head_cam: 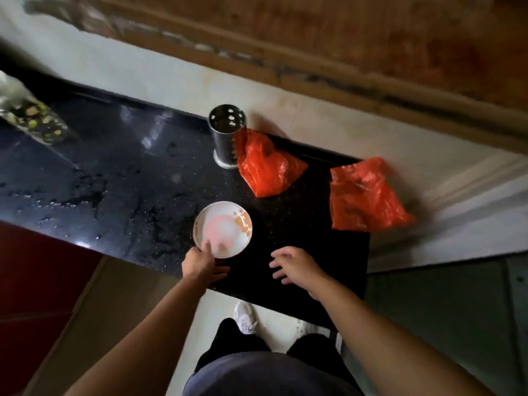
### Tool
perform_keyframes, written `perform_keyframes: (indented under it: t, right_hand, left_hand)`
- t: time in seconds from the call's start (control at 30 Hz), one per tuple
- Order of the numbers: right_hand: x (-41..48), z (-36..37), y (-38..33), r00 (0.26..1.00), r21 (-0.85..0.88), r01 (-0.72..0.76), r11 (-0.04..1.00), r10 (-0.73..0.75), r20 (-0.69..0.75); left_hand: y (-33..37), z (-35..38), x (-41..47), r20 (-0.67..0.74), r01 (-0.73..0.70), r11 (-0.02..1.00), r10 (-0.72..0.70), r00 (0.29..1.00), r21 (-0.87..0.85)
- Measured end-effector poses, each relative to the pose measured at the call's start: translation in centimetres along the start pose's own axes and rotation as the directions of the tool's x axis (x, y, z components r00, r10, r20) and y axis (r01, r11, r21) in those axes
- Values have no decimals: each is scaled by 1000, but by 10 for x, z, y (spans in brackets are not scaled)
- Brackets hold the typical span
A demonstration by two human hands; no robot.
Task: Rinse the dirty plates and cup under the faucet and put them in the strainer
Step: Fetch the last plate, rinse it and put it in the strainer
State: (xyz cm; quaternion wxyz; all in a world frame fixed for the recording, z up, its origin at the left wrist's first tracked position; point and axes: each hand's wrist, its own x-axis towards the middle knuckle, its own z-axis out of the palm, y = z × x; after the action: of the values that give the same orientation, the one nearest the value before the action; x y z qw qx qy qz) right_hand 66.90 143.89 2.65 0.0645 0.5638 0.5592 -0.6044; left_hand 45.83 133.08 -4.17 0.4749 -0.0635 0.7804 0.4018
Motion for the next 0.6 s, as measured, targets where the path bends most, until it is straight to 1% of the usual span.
perform_keyframes:
  t: [0.13, 0.23, 0.33, 0.47, 0.6]
  right_hand:
    - [27, -6, -32, 992, -112, 57, 992, -44, 117]
    - [31, -6, -41, 981, -162, 70, 984, -38, 192]
    - [33, 0, -52, 973, -216, 105, 971, -55, 222]
    - [25, 37, -79, 945, -228, 208, 951, -135, 297]
    - [13, 107, -106, 905, -220, 298, 929, -202, 374]
  left_hand:
    - [8, 17, -7, -94, 28, 995, -36, 995, -92]
    - [4, 18, -21, -151, -17, 976, -17, 988, -218]
    - [-4, 1, -41, -186, -69, 961, 19, 982, -267]
    - [-28, -42, -66, -261, -104, 918, 0, 965, -383]
    - [-56, -97, -81, -293, -150, 870, 6, 956, -470]
